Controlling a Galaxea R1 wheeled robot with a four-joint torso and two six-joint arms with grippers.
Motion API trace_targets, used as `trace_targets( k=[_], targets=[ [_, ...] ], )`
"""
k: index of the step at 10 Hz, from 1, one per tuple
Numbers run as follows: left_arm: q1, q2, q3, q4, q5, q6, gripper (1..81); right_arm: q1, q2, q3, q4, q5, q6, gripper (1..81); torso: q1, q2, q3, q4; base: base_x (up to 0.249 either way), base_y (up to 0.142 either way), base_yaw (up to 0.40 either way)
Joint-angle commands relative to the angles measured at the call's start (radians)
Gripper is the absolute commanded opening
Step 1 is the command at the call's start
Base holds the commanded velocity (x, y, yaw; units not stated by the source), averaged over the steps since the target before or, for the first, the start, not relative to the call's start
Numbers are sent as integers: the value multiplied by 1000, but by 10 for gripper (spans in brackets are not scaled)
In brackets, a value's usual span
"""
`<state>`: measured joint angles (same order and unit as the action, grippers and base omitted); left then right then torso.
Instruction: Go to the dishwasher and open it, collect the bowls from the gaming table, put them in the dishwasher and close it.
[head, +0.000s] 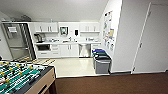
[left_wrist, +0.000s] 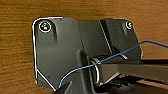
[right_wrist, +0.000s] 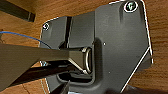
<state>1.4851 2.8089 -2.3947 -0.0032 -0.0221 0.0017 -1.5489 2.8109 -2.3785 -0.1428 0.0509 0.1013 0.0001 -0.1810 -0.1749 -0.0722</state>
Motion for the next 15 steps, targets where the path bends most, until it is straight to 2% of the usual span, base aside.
trace_targets(
  k=[1, 15],
  targets=[
    [-59, -18, 8, 2, 53, 6, 811, 51, -12, 0, -4, -51, -5, 811, 0, 0, 0, 0, 228, 0, 0],
    [-59, -21, -6, 3, 51, 9, 811, 43, -11, -13, 11, -40, 9, 811, 1, 0, 0, 0, 207, 0, 0]
  ],
)
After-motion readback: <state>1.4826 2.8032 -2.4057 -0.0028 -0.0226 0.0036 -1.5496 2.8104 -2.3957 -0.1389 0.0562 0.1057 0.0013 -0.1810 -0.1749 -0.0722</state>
